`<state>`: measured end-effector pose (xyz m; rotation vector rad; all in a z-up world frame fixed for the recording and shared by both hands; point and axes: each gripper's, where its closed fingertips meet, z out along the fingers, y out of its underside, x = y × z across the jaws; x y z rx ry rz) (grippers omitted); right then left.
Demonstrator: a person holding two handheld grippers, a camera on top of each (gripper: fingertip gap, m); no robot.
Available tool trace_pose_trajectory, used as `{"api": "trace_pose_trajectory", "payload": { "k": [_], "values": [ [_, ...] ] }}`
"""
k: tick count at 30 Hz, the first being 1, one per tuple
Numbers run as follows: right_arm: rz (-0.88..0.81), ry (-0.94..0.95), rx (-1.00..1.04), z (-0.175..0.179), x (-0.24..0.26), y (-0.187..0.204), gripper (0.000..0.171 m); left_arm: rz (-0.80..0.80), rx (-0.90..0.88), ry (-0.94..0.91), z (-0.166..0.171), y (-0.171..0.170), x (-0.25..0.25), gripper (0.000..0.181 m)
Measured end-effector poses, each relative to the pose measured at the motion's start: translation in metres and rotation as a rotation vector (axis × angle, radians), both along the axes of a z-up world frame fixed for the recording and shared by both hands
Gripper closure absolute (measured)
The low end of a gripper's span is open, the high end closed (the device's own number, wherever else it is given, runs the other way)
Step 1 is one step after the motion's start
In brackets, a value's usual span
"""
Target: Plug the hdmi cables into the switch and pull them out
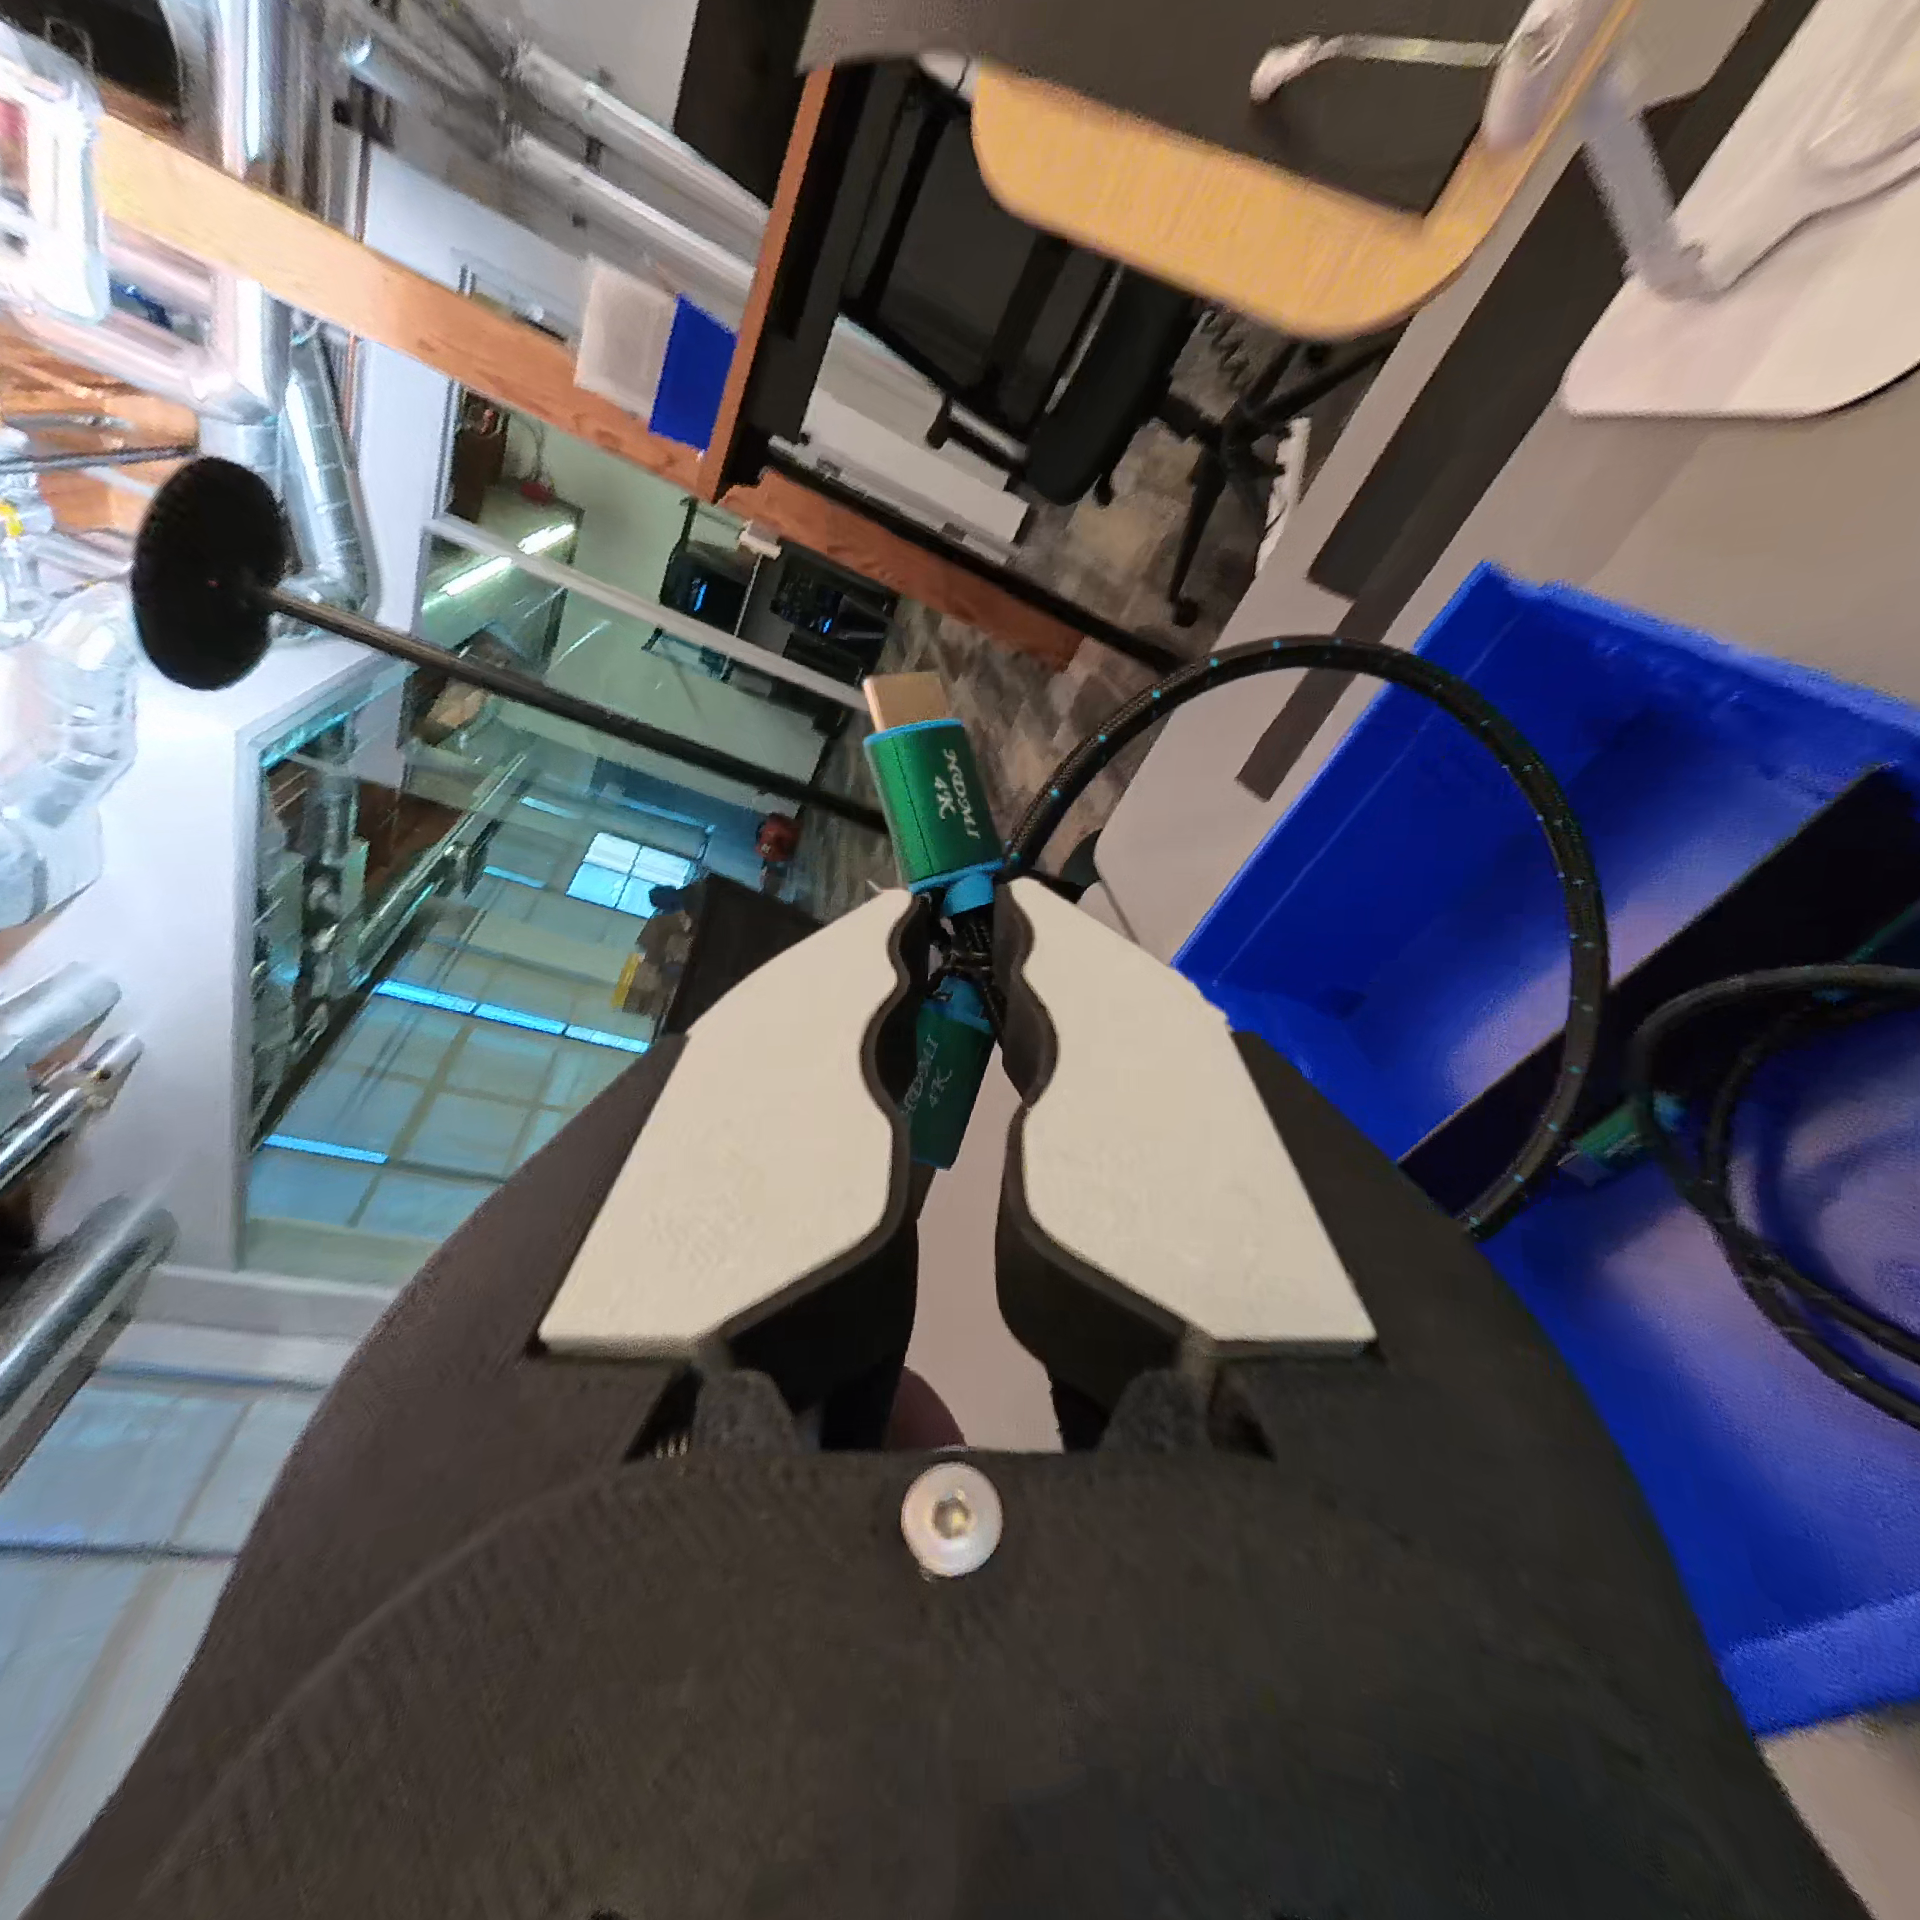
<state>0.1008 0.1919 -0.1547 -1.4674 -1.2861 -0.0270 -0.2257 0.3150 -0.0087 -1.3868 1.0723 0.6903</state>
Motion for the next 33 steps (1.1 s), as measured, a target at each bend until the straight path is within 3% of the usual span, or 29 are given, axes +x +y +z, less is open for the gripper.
{"api": "trace_pose_trajectory", "payload": {
  "k": [8, 21, 26, 33],
  "values": [
    [-0.012, 0.013, 0.020, 0.006, 0.003, 0.000, 0.150, -0.228, -0.091, -0.015, 0.007, -0.044, 0.075, 0.170],
    [-0.017, 0.058, 0.025, 0.009, 0.006, 0.000, 0.150, -0.480, -0.198, 0.161, -0.042, -0.101, 0.183, 0.170],
    [-0.024, 0.056, 0.030, 0.010, 0.006, 0.001, 0.150, -0.532, -0.357, 0.137, -0.077, -0.113, 0.208, 0.171],
    [-0.058, 0.064, 0.030, 0.011, 0.013, 0.005, 0.150, -0.507, -0.572, 0.131, -0.150, -0.114, 0.235, 0.170]
  ]
}}
